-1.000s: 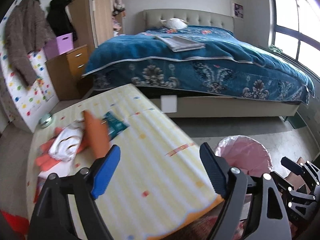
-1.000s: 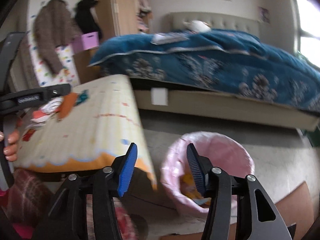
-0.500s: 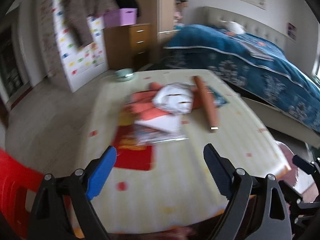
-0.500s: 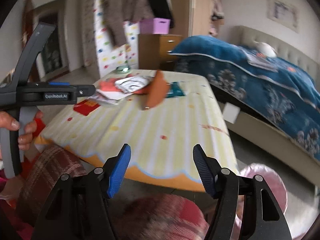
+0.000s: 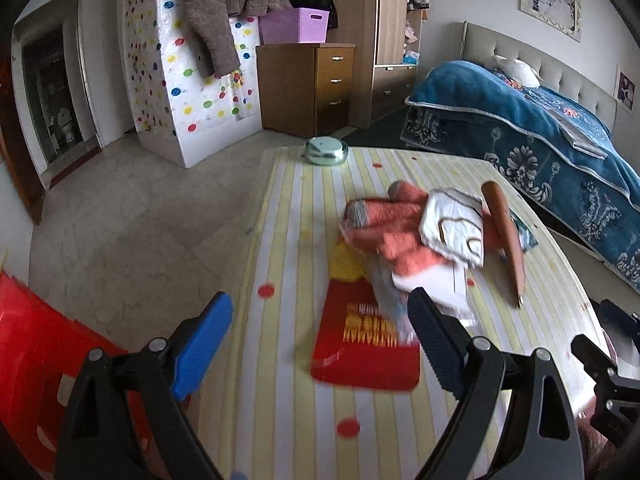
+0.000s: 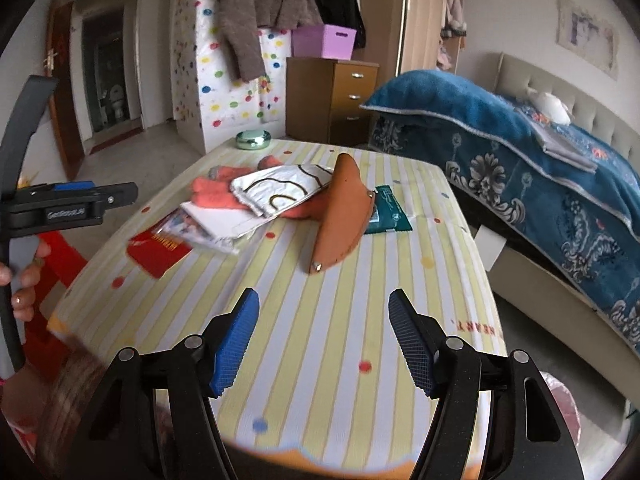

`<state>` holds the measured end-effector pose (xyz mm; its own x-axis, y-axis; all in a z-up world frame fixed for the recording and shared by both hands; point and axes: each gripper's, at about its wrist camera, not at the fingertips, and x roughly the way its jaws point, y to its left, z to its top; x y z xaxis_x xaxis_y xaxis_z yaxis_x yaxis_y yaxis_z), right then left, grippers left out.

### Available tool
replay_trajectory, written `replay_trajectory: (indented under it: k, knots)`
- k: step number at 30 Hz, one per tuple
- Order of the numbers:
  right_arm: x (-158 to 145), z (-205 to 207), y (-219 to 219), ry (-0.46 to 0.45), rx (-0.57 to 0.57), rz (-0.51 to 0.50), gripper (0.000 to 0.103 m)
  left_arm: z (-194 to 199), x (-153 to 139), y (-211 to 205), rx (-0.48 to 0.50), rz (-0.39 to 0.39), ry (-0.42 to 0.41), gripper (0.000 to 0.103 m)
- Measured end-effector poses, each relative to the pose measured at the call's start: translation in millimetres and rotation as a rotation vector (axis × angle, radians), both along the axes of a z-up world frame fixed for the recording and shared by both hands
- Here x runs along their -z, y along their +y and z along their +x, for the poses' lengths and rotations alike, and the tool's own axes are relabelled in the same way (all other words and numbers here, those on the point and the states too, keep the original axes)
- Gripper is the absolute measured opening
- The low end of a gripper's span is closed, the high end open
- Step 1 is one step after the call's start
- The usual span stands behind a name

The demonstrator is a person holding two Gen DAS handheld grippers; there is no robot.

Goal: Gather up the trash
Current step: 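Grasp the brown leather knife sheath with the right gripper, then grasp the white wrapper with the left gripper while the right gripper holds the sheath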

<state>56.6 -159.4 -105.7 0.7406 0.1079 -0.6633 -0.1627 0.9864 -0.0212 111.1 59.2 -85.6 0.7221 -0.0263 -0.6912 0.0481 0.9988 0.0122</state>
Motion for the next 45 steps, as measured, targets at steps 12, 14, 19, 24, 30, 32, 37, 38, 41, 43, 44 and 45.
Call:
replay_trajectory:
  k: [12,14,19,24,30,32,37,38,41,43,44,45]
  knots:
    - [13,97,-14,0.099,0.055,0.112,0.073,81,-3,-29,0.027,0.028,-0.012,0.087]
    - [18,109,-14,0.12,0.058,0.123,0.073,88,0,-35,0.037,0.035,-0.007,0.087]
    - [32,134,-16,0.181,0.071,0.144,0.072,100,7,-48,0.051,0.045,0.013,0.087]
    - [35,130,-22,0.188,0.055,0.181,0.051,97,8,-51,0.058,0.052,0.022,0.087]
    - [19,88,-36,0.11,0.059,0.152,0.05,83,3,-64,0.107,0.056,0.024,0.087]
    - [12,71,-42,0.089,0.082,0.134,0.05,79,2,-73,0.137,0.05,0.029,0.087]
    - [-7,35,-55,0.041,0.131,0.107,0.05,75,6,-104,0.221,0.053,0.044,0.087]
    - [-9,34,-59,0.037,0.133,0.107,0.05,75,9,-111,0.235,0.062,0.05,0.087]
    - [-16,23,-69,0.018,0.143,0.112,0.05,83,19,-123,0.254,0.079,0.081,0.087]
    - [-18,16,-77,0.012,0.146,0.124,0.05,89,25,-129,0.262,0.095,0.099,0.084]
    - [-20,14,-82,0.011,0.145,0.128,0.05,93,29,-132,0.264,0.11,0.111,0.082]
    - [-20,14,-84,0.01,0.145,0.13,0.05,98,33,-135,0.267,0.125,0.126,0.081]
